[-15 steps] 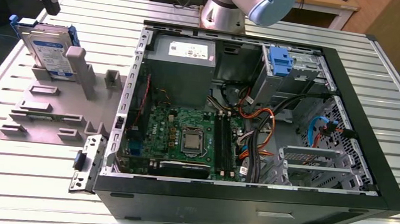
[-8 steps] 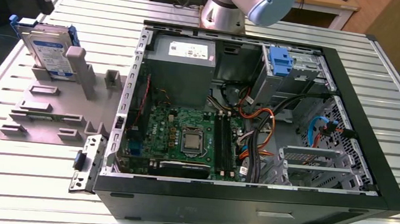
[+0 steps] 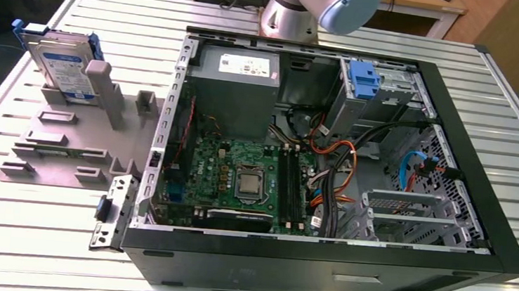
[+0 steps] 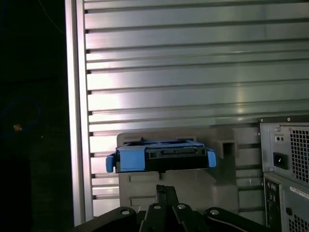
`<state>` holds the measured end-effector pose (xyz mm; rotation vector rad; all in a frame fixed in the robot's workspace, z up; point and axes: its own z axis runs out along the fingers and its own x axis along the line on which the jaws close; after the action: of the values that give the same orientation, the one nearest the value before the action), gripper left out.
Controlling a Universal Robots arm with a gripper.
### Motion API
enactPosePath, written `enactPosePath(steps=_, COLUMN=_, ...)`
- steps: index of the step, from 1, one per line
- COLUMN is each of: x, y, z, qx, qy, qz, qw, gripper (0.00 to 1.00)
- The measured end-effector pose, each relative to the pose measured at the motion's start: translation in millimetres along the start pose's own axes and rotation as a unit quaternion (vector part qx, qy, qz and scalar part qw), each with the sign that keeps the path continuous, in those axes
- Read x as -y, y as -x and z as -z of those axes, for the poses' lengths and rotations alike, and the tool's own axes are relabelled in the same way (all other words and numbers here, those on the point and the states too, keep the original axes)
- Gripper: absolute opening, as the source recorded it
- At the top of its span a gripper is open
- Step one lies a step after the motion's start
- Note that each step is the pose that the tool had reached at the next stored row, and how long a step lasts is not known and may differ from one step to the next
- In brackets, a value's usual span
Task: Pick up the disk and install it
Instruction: 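Reach for the disk, then pick up the disk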
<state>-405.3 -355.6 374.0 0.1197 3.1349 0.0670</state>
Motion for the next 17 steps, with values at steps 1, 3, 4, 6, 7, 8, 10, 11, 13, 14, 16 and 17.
enactPosePath(steps=1, x=-0.5, y=-3.8, z=-0.6, qx=-0.0001, qy=0.0, qz=0.0, qw=1.0, gripper=0.11)
enactPosePath(steps=3, x=-1.3, y=-10.8, z=-1.7, qx=-0.0005, qy=0.0, qz=0.0, qw=1.0, gripper=0.11)
enactPosePath(steps=4, x=-1.4, y=-13.3, z=-2.1, qx=-0.0007, qy=-0.0001, qz=0.0, qw=1.0, gripper=0.11)
enactPosePath(steps=6, x=-1.4, y=-13.7, z=-2.2, qx=-0.0008, qy=0.0, qz=0.0, qw=1.0, gripper=0.11)
enactPosePath(steps=7, x=-1.4, y=-13.7, z=-2.3, qx=-0.0008, qy=0.0, qz=0.0, qw=1.0, gripper=0.11)
enactPosePath(steps=8, x=-1.4, y=-13.7, z=-2.2, qx=-0.0008, qy=0.0, qz=0.0, qw=1.0, gripper=0.11)
enactPosePath(steps=10, x=-1.4, y=-13.7, z=-2.2, qx=-0.0008, qy=0.0001, qz=0.0, qw=1.0, gripper=0.11)
enactPosePath(steps=11, x=-1.4, y=-13.7, z=-2.2, qx=-0.0008, qy=0.0001, qz=0.0, qw=1.0, gripper=0.11)
enactPosePath(steps=13, x=-1.4, y=-13.7, z=-2.2, qx=-0.0008, qy=0.0001, qz=0.0, qw=1.0, gripper=0.11)
enactPosePath(steps=14, x=-1.4, y=-13.7, z=-2.2, qx=-0.0008, qy=0.0001, qz=0.0, qw=1.0, gripper=0.11)
enactPosePath(steps=16, x=-1.4, y=-13.7, z=-2.2, qx=-0.0008, qy=0.0001, qz=0.0, qw=1.0, gripper=0.11)
enactPosePath(steps=17, x=-1.4, y=-13.7, z=-2.2, qx=-0.0008, qy=0.0001, qz=0.001, qw=1.0, gripper=0.11)
